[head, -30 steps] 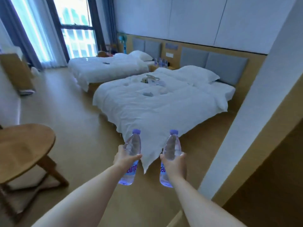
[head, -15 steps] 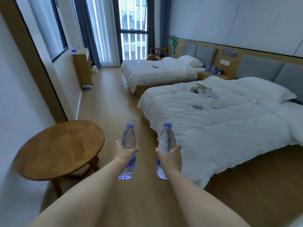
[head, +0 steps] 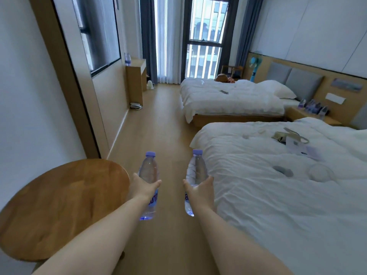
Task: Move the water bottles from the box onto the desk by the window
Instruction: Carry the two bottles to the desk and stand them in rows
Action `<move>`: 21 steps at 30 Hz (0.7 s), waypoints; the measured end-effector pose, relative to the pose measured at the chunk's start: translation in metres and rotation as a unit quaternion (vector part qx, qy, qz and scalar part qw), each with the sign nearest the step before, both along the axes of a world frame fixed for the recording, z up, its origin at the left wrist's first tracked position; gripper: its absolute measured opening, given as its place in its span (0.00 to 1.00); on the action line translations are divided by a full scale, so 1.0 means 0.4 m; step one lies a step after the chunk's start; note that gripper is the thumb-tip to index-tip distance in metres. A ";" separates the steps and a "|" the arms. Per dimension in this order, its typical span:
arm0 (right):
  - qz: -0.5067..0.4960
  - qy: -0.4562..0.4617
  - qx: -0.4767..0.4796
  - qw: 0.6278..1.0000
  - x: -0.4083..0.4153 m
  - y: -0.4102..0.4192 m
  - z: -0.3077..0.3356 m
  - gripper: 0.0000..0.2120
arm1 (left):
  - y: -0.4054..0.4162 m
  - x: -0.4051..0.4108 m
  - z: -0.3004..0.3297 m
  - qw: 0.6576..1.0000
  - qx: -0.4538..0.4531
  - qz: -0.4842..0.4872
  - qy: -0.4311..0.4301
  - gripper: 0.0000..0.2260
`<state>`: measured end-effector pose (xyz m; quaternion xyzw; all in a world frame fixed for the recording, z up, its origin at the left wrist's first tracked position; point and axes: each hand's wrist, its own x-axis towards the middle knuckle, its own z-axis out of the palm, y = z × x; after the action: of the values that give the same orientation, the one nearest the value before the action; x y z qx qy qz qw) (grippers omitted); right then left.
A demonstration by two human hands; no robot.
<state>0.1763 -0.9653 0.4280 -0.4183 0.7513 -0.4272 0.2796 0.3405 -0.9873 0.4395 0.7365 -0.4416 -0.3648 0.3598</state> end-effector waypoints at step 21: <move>0.048 -0.008 -0.010 0.999 0.066 -1.187 -0.024 0.32 | -1.173 0.050 -0.028 0.999 -0.006 -0.005 0.053 0.26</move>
<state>0.2025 -1.4399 0.4185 -0.4528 0.7238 -0.4244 0.3016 0.3606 -1.4564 0.4282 0.7118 -0.4282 -0.4025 0.3847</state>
